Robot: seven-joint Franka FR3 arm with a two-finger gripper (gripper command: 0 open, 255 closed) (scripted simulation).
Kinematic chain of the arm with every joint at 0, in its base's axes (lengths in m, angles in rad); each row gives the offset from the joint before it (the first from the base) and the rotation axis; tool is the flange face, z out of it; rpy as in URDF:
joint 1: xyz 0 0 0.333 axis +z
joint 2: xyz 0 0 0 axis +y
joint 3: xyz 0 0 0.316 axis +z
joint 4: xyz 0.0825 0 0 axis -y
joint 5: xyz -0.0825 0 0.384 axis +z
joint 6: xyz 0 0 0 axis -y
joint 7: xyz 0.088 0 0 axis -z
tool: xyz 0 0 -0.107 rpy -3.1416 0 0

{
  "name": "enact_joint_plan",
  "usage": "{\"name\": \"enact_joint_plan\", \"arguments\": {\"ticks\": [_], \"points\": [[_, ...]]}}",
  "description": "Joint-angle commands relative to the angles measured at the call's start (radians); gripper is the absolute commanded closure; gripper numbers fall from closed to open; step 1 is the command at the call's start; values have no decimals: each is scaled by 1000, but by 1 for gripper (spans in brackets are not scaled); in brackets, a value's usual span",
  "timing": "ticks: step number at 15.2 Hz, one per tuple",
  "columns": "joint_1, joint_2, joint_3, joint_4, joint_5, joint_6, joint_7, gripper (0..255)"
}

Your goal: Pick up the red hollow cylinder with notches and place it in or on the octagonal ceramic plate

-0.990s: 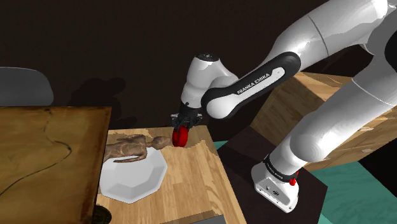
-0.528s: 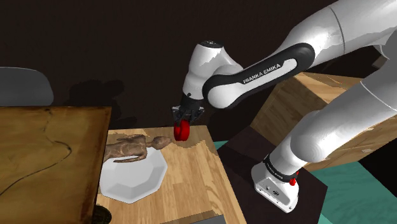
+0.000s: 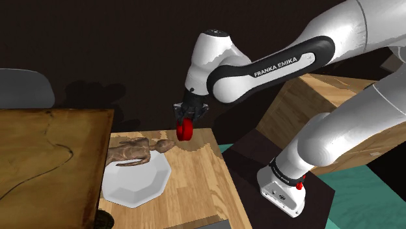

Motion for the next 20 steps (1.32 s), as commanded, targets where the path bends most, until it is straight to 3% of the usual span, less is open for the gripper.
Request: {"name": "enact_joint_plan", "arguments": {"ticks": [1,9,14,20], "points": [[7,28,33,50,-18,-21,58,255],[40,230,159,296,-182,-91,337,255],[115,405,195,499,-332,-171,522,255],[132,453,177,465,-379,-102,554,255]]}}
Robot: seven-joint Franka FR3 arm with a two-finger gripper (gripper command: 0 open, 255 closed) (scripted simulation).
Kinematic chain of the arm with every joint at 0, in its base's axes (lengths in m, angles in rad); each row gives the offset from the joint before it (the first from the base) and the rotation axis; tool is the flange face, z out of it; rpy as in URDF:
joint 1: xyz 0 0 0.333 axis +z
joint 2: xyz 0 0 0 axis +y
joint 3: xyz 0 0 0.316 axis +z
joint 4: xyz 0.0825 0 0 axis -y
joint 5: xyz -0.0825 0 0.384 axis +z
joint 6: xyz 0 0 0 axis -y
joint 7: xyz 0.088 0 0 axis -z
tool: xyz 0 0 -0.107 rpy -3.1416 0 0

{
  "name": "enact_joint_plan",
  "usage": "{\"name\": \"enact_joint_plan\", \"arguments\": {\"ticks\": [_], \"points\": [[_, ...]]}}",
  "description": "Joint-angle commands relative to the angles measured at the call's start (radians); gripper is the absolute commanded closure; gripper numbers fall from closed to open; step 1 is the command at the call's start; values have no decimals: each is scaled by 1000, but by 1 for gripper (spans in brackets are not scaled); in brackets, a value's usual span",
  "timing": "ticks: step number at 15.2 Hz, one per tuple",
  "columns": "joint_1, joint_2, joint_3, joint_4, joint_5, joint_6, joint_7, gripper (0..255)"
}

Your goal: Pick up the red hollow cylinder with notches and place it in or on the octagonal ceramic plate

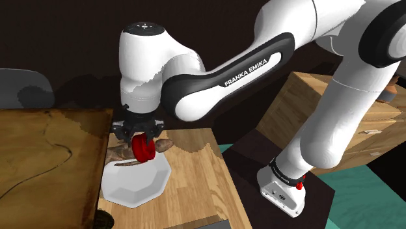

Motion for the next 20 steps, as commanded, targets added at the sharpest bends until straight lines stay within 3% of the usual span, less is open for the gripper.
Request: {"name": "enact_joint_plan", "arguments": {"ticks": [1,14,20], "points": [[6,18,-6,-8,-18,21,13,255],[55,143,-65,-49,-144,157,100,255],[60,141,-71,-49,-141,157,97,255]]}}
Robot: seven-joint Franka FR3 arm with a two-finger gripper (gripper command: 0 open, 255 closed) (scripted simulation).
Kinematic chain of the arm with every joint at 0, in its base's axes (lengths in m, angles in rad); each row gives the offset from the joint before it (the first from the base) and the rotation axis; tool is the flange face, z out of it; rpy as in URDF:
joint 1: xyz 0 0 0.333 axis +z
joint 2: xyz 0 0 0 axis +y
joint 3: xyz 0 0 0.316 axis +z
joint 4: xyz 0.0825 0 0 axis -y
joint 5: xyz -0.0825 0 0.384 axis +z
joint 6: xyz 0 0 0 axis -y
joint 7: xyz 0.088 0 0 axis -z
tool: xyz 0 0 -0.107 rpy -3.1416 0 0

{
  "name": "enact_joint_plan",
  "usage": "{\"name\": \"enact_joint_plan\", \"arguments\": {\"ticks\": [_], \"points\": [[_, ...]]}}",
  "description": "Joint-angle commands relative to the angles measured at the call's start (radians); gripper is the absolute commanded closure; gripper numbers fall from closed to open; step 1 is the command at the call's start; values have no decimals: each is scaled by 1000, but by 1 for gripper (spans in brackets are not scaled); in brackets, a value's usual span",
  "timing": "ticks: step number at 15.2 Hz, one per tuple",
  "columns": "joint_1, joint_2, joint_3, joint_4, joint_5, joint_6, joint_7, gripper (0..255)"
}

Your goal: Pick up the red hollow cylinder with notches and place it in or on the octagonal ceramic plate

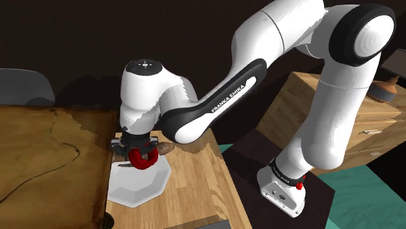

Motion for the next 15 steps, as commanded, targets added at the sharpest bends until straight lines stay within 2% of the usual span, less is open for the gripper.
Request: {"name": "enact_joint_plan", "arguments": {"ticks": [1,2,7,11,15], "points": [[-3,-4,-3,-11,5,-44,-2,255],[-3,-3,-4,-15,3,-40,0,0],[-3,-4,-3,-11,5,-44,-2,0],[-46,-105,49,4,104,-138,-67,0],[-45,-106,48,4,104,-138,-67,0]]}}
